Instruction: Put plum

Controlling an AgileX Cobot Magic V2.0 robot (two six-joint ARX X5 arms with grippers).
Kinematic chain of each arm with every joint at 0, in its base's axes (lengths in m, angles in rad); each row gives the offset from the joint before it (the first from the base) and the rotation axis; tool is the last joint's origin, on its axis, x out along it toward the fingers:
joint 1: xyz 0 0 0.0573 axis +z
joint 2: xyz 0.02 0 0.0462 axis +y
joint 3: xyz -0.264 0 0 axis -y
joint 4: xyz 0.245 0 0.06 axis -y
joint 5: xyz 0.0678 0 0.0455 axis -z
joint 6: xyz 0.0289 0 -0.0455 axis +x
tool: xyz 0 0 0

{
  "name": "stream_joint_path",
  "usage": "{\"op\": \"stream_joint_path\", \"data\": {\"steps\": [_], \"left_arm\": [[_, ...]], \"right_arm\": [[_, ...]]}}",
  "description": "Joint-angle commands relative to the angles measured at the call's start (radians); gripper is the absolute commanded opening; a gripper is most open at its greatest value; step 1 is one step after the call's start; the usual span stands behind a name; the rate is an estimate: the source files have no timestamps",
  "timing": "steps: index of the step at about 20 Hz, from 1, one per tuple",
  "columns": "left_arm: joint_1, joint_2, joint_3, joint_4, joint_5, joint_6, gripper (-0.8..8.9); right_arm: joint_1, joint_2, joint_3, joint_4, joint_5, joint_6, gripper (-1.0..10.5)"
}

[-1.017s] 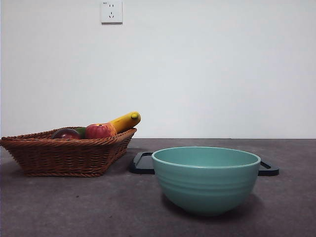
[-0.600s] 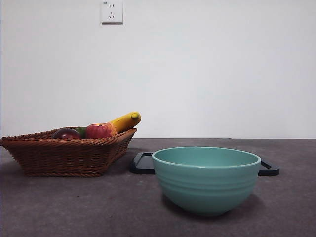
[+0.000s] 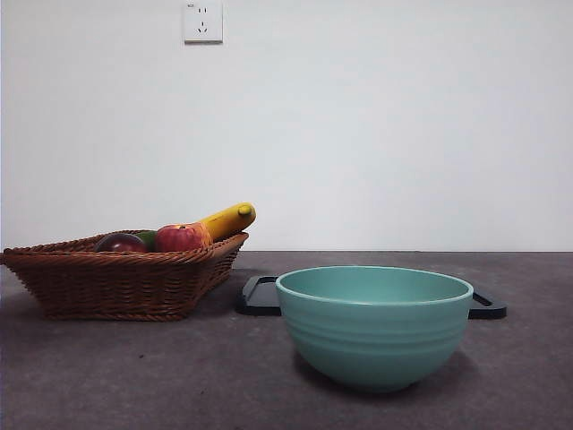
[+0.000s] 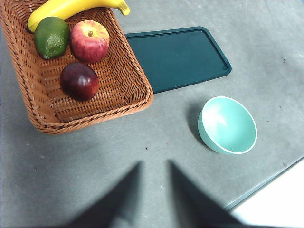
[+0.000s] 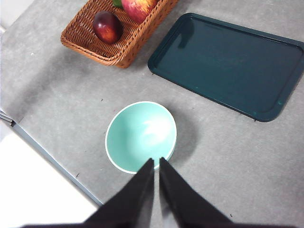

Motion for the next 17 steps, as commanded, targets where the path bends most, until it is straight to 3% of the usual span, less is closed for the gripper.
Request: {"op": "stream_joint_path", "data": {"steps": [1, 3, 5, 7, 14, 17], "left_arm": [[-0.002, 0.005, 0.022, 0.008, 0.004, 0.015, 3.49], [-0.002, 0.005, 0.022, 0.007, 0.004, 0.015, 4.15], [-0.002, 0.005, 0.022, 0.007, 0.004, 0.014, 4.24], [-0.002, 0.007, 0.021, 0.007, 0.003, 0.011, 5.04], [-0.003, 0.042, 0.022, 0.029, -0.012, 0.011, 5.01], [-0.029, 0.1, 0.023, 0.09, -0.066, 0.003, 5.01]], "right_arm": [[0.005, 0.006, 0.02, 0.007, -0.001, -0.01, 2.4], [0.005, 0.006, 0.02, 0.007, -0.001, -0.01, 4.0], [0.005, 0.006, 0.02, 0.007, -0.001, -0.01, 4.1], [0.005, 0.006, 0.02, 0.007, -0.001, -0.008, 4.3], [0.005, 0.006, 0.02, 0.008, -0.001, -0.007, 4.4], [0.005, 0.006, 0.02, 0.008, -0.001, -0.007, 4.4]]}}
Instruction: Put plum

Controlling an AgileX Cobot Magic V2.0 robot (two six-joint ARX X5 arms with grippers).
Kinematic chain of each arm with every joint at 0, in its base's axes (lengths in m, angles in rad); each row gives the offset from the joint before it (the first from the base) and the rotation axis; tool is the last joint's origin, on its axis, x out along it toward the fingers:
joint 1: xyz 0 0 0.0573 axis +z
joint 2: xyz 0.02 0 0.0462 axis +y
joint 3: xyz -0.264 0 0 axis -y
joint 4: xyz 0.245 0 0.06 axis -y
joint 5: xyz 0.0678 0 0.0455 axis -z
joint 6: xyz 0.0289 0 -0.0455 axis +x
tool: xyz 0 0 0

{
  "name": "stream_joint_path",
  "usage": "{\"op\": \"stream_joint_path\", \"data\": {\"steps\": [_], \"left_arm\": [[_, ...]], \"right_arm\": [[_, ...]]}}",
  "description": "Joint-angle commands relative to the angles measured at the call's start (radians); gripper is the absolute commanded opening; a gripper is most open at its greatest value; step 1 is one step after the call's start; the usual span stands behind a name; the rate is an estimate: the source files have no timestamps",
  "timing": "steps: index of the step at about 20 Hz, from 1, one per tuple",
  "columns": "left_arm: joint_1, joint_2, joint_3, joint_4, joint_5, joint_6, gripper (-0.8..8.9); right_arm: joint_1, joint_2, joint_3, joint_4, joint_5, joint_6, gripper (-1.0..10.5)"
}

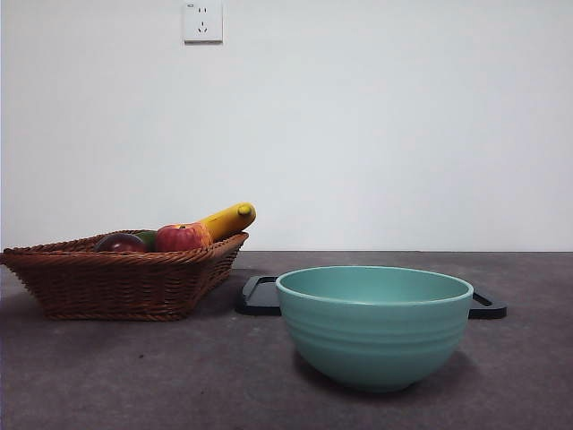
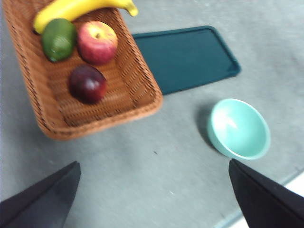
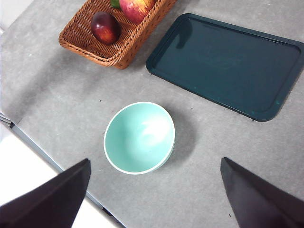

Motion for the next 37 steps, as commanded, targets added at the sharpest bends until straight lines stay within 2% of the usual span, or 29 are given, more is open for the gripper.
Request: {"op": "stream_joint_path", "data": {"steps": [1, 4, 8, 13, 18, 24, 31, 35, 37], "left_arm": [[-0.025, 0.063, 0.024, 0.058, -0.041, -0.006, 5.01], [-0.069, 0.177, 0.026, 0.163, -0.073, -0.029, 5.0], [-0.131, 0.358, 0.039, 0.307, -0.165, -0.055, 5.0], [-0.186, 0.624, 0.168, 0.34, -0.302, -0.048, 5.0], [-0.227, 0.819, 0.23, 0.373, -0.375, -0.004, 4.98], [-0.239, 0.97, 0.23, 0.409, -0.387, 0.033, 4.98], [-0.24, 1.046, 0.23, 0.438, -0.41, 0.053, 4.91], [-0.24, 1.048, 0.23, 0.446, -0.41, 0.055, 3.14], [-0.24, 1.048, 0.23, 0.44, -0.41, 0.055, 2.75]], "right_arm": [[0.005, 0.006, 0.02, 0.008, -0.001, -0.008, 4.4], [0.005, 0.006, 0.02, 0.008, -0.001, -0.008, 4.4], [0.005, 0.006, 0.02, 0.008, -0.001, -0.008, 4.4], [0.005, 0.006, 0.02, 0.008, 0.0, -0.008, 4.4], [0.005, 0.006, 0.02, 0.008, 0.001, -0.004, 4.4], [0.005, 0.006, 0.02, 0.004, 0.006, -0.003, 4.4], [0.005, 0.006, 0.02, 0.004, 0.006, -0.003, 4.4], [0.005, 0.005, 0.02, 0.005, 0.006, -0.003, 4.4], [0.005, 0.005, 0.02, 0.005, 0.006, -0.003, 4.4]]}}
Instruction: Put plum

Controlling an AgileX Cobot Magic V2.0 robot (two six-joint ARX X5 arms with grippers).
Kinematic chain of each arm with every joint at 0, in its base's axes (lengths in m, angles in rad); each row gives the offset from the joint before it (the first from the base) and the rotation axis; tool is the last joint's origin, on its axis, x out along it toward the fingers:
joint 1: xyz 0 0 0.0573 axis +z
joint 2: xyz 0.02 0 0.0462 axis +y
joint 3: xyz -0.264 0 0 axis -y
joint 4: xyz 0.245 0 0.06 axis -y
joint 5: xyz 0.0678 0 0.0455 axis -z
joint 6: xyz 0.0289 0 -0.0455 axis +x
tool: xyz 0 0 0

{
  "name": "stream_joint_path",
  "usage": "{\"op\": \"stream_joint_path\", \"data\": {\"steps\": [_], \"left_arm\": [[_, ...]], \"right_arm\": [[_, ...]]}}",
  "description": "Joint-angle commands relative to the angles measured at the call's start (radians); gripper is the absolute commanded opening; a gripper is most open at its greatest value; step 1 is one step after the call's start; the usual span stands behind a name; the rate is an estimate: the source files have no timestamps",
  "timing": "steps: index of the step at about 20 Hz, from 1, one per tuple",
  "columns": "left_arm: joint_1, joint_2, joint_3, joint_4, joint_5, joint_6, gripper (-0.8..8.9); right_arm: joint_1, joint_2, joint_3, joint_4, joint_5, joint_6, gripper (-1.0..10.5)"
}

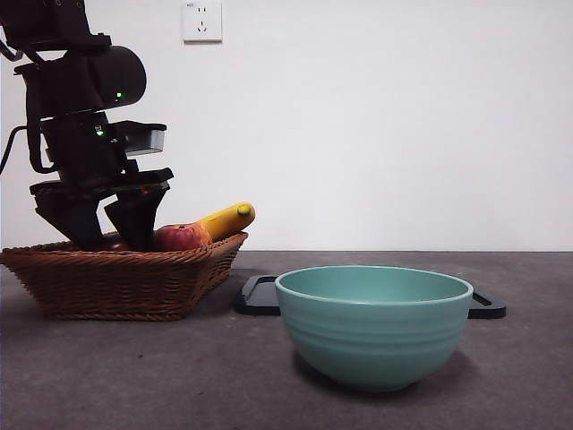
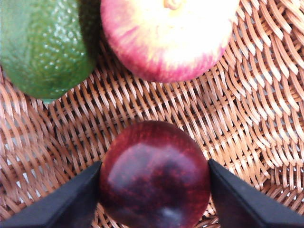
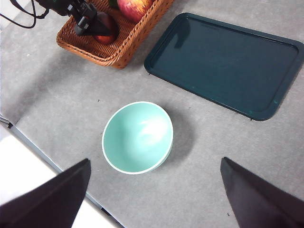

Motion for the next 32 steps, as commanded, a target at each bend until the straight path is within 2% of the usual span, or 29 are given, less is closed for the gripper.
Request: {"op": "stream_joint_path", "data": {"steps": [1, 5, 9, 12, 14, 17, 20, 23, 26, 29, 32], "left_arm": [[-0.004, 0.025, 0.021, 0.002, -0.003, 0.015, 2.75], [-0.012, -0.015, 0.049, -0.026, -0.002, 0.014, 2.76], [-0.064, -0.211, 0.076, -0.097, 0.045, 0.013, 2.76], [-0.185, -0.375, 0.077, -0.181, 0.167, -0.005, 2.75], [-0.308, -0.41, 0.077, -0.21, 0.172, -0.009, 2.75], [-0.47, -0.359, 0.077, -0.207, 0.171, -0.008, 2.75], [-0.553, -0.267, 0.077, -0.17, 0.171, -0.008, 2.75], [-0.608, -0.166, 0.077, -0.137, 0.16, 0.005, 2.75], [-0.651, -0.077, 0.077, -0.096, 0.103, 0.036, 2.75], [-0.676, -0.005, 0.077, -0.059, 0.052, 0.058, 2.75], [-0.683, 0.043, 0.077, -0.018, 0.048, 0.066, 2.75]], "right_arm": [[0.005, 0.004, 0.02, 0.008, 0.0, -0.003, 4.4], [0.004, 0.003, 0.02, 0.01, 0.0, -0.003, 4.4], [0.004, 0.003, 0.02, 0.01, 0.0, -0.004, 4.4], [0.004, 0.003, 0.02, 0.01, 0.0, -0.004, 4.4], [0.004, 0.003, 0.02, 0.01, 0.0, -0.004, 4.4], [0.004, 0.003, 0.02, 0.01, 0.0, -0.004, 4.4], [0.004, 0.003, 0.02, 0.01, 0.0, -0.004, 4.4], [0.004, 0.003, 0.02, 0.01, 0.001, -0.004, 4.4], [0.004, 0.003, 0.02, 0.01, 0.001, -0.004, 4.4], [0.004, 0.003, 0.02, 0.009, 0.0, -0.004, 4.4], [0.004, 0.003, 0.02, 0.009, 0.0, -0.004, 4.4]]}}
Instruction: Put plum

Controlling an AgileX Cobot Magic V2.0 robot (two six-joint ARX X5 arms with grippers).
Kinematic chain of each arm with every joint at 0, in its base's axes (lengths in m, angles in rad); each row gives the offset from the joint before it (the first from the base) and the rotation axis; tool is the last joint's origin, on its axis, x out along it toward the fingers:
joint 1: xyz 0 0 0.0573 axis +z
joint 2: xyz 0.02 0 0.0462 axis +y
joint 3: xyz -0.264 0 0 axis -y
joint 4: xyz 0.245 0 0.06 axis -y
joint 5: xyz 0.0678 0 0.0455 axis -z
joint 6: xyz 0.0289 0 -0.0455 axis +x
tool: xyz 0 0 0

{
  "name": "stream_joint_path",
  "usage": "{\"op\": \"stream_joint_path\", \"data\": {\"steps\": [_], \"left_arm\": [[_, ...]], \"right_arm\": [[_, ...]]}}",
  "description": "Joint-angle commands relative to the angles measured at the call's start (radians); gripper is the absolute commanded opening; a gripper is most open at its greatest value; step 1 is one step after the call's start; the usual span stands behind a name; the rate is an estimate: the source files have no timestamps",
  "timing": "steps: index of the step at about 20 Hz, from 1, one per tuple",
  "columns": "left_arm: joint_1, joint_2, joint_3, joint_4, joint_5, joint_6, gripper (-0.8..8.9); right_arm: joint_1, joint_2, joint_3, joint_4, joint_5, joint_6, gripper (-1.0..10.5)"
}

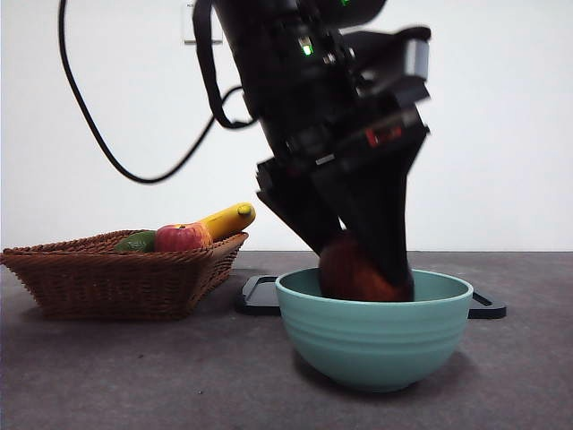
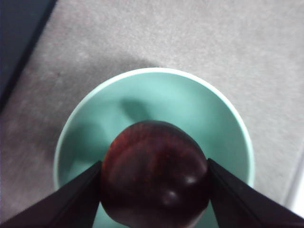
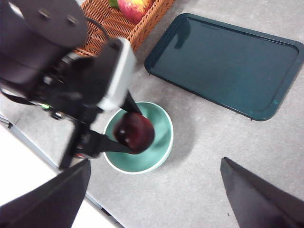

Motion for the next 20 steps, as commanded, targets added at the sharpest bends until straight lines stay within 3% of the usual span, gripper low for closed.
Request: {"op": "stream_joint_path", "data": {"steps": [1, 7, 10, 20], "left_arm": [[-0.017, 0.049, 0.019, 0.036, -0.003, 0.021, 2.75], [-0.018, 0.08, 0.019, 0.033, -0.006, 0.036, 2.85], [-0.018, 0.08, 0.019, 0.03, -0.006, 0.036, 4.24], [-0.011, -0.009, 0.037, 0.024, -0.006, 0.01, 4.3]], "right_arm": [[0.004, 0.004, 0.02, 0.009, 0.0, -0.004, 4.4], [0.004, 0.004, 0.02, 0.009, 0.0, -0.004, 4.4], [0.004, 0.004, 0.02, 0.009, 0.0, -0.004, 4.4], [0.004, 0.004, 0.02, 0.008, 0.0, -0.004, 4.4]]}}
